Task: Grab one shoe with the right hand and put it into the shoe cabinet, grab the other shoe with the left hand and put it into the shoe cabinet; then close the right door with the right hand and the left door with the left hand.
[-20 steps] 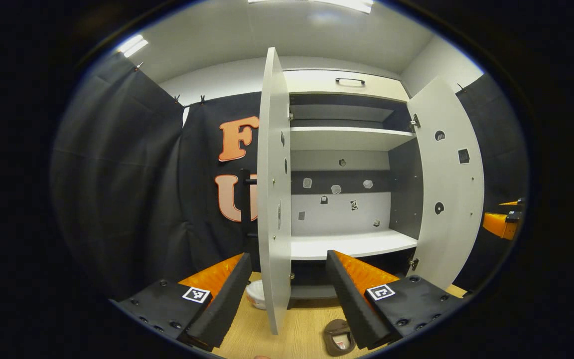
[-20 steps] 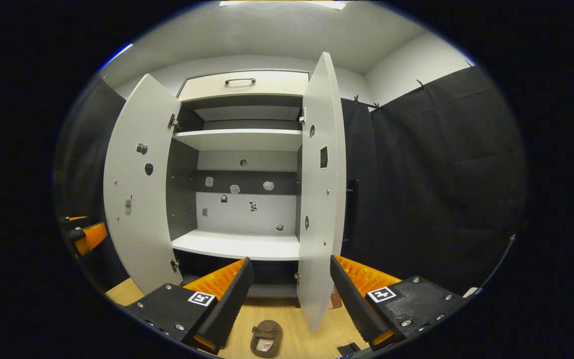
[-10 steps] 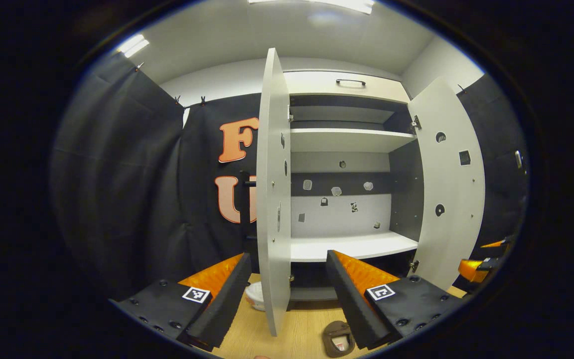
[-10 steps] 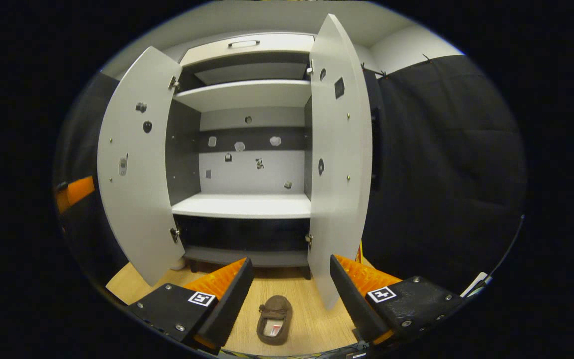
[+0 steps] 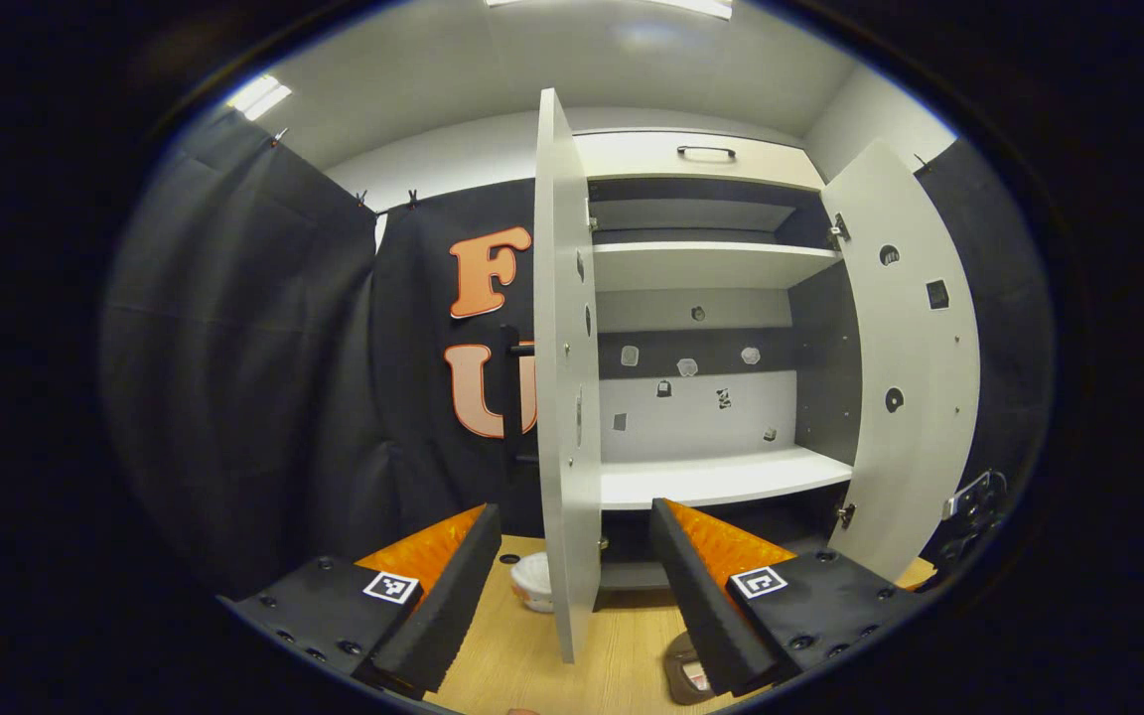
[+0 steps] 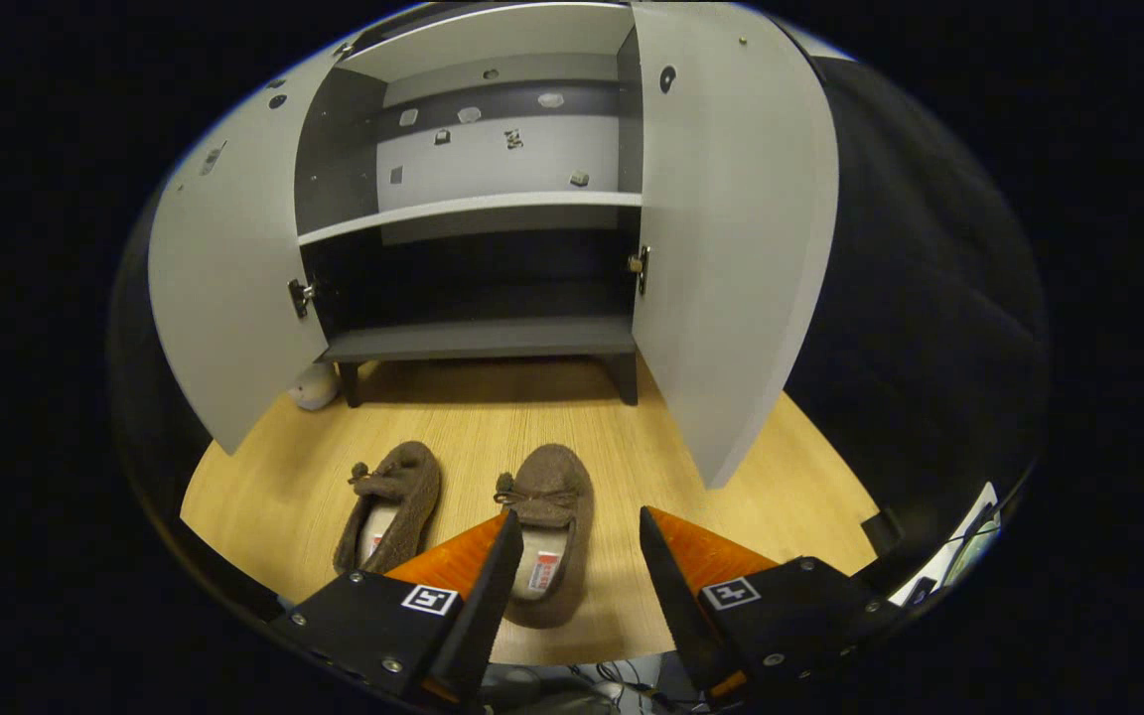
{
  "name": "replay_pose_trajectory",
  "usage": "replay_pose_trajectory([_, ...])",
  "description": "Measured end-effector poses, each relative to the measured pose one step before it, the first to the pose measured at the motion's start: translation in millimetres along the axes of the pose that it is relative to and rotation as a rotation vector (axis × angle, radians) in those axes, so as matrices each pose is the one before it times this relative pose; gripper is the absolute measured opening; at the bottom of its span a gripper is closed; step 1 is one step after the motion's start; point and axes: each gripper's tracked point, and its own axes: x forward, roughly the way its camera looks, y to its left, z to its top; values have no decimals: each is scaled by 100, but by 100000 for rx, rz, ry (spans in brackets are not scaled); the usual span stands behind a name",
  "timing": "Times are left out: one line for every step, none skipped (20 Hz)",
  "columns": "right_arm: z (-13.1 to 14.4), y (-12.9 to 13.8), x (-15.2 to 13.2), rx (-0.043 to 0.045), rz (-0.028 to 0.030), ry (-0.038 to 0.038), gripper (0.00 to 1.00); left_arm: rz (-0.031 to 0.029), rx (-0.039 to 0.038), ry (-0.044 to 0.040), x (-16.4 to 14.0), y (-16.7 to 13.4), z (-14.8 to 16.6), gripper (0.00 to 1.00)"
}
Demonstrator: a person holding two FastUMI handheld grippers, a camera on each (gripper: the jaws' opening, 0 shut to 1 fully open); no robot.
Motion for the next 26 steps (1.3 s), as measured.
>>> replay_pose_trajectory([-1063, -137, 976, 617, -370, 2232, 73, 521, 577, 694, 19, 199, -277, 100])
replay_pose_trajectory([-1176, -122, 1088, -1019, -1074, 2600, 71, 382, 605, 742, 64, 102, -272, 100])
replay_pose_trajectory([-915, -188, 1180, -1633, -1133, 1927, 69, 347, 475, 625, 56, 50, -267, 98])
replay_pose_trajectory([-780, -81, 932, -959, -741, 2234, 66, 192, 251, 569, -49, 24, -278, 97])
replay_pose_trajectory([-684, 55, 790, 206, -208, 2456, 64, 150, -13, 421, 66, 20, -188, 99])
replay_pose_trajectory([-431, -46, 891, 544, -621, 1760, 56, 189, -214, 292, -23, 52, -161, 96])
replay_pose_trajectory([-503, -206, 889, 471, -1449, 1783, 59, 202, -145, 281, -95, 29, -182, 98])
replay_pose_trajectory([-316, -23, 597, 605, -490, 1325, 52, 220, 237, 471, 123, 94, -196, 98])
replay_pose_trajectory([-450, 271, 855, 1097, 330, 1351, 49, 326, 495, 629, -89, 49, -425, 100])
replay_pose_trajectory([-246, 238, 471, 1267, 756, 1546, 47, 265, 435, 646, 29, 52, -300, 100])
replay_pose_trajectory([-210, 155, 406, 745, 168, 1271, 45, 276, 184, 622, -2, 84, -275, 100])
replay_pose_trajectory([-75, -145, 478, 174, -962, 867, 44, 311, -42, 439, 130, 34, -289, 100])
replay_pose_trajectory([-27, 66, 491, 51, -731, 322, 38, 228, -298, 99, -27, 23, -196, 98])
replay_pose_trajectory([76, 122, 297, -112, -642, 466, 34, 26, -400, -417, 47, -59, -58, 98])
replay_pose_trajectory([48, 104, 236, 423, -709, 622, 31, -47, -144, 173, 62, -68, -196, 100])
replay_pose_trajectory([54, -115, 25, 400, -1941, 483, 19, 57, 69, 517, 100, -32, -335, 98])
replay_pose_trajectory([163, 23, 59, 460, -905, -90, 13, 145, 35, 749, 116, -42, -283, 98])
replay_pose_trajectory([515, -131, -238, 2236, -487, -1189, 6, -125, -236, 576, 148, -109, -303, 100])
replay_pose_trajectory([461, -51, -223, 2482, 129, -1114, 4, 20, -213, 274, 102, -23, -187, 98])
replay_pose_trajectory([405, -39, -408, 1483, -804, -978, 2, -54, 72, -254, 66, 27, -80, 98])
replay_pose_trajectory([656, -33, -658, 747, -380, -1689, 1, 25, 95, -251, 95, -5, -51, 99])
replay_pose_trajectory([948, 41, -689, 85, 32, -2057, 1, -343, -186, 80, 31, -72, -190, 100])
replay_pose_trajectory([878, -395, -880, 298, 513, -2137, 1, -549, -608, 270, 86, -156, -219, 100])
replay_pose_trajectory([1096, -43, -799, 751, 1001, -2173, 1, -687, -1125, -112, 71, -122, -50, 100])
replay_pose_trajectory([1231, 95, -842, 602, 801, -2281, 1, -260, -1319, -101, 96, -85, -93, 98])
replay_pose_trajectory([1176, 447, -776, 260, 842, -2289, 1, -135, -1590, 169, 243, -106, -228, 99])
